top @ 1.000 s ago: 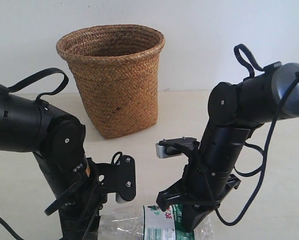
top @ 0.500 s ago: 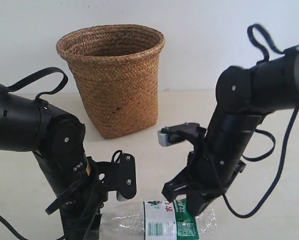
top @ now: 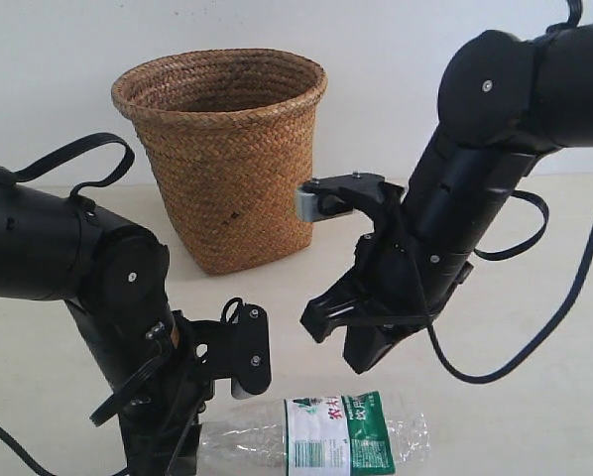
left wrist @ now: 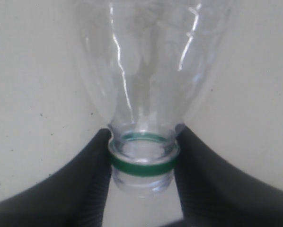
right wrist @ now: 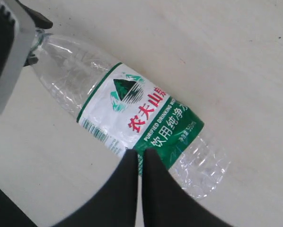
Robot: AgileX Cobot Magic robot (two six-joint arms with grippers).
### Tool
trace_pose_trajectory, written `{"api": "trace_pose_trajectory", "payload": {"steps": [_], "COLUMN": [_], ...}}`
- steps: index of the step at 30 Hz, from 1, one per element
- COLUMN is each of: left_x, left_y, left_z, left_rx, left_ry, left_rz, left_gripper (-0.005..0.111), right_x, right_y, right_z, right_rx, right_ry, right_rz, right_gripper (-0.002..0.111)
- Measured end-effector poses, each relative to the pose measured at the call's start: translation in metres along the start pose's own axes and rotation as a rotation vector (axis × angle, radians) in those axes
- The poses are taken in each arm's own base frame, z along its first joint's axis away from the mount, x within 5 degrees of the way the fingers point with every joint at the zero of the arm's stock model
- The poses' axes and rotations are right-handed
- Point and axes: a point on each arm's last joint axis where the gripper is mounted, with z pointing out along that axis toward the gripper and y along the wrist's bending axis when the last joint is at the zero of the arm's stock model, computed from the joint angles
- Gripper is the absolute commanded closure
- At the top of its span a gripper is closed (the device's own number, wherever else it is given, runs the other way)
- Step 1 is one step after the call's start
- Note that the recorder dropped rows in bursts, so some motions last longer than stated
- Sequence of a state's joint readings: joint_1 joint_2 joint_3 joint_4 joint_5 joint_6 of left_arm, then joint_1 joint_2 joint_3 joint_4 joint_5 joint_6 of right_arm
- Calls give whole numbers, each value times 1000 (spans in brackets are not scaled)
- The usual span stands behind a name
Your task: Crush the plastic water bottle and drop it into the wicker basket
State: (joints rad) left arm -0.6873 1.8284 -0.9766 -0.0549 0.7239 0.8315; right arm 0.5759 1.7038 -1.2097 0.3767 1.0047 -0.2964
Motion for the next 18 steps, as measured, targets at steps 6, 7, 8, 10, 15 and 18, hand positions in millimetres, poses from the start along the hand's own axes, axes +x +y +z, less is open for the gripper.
{"api": "trace_pose_trajectory", "payload": {"steps": [6,7,8,10,15,18], "left_x": [0,0,0,0,0,0], "left_y": [0,0,0,0,0,0], "left_z": [0,0,0,0,0,0], "left_rx": [0,0,0,0,0,0], "left_ry": [0,0,0,0,0,0], "left_rz": [0,0,-2,-5,-7,-11], "left_gripper": [103,103,103,103,103,103], "right_x": [-3,-4,-4,-5,-3,-1], "right_y": [22,23,23,22,16,13], "right_z": [31,35,39,43,35,34], "right_rx": [-14,-14,-14,-9,84,114], "right_ry": [63,69,77,83,80,99], "right_rz": [-52,-53,-50,-47,-69,-69], "right_gripper": [108,108,108,108,108,108]}}
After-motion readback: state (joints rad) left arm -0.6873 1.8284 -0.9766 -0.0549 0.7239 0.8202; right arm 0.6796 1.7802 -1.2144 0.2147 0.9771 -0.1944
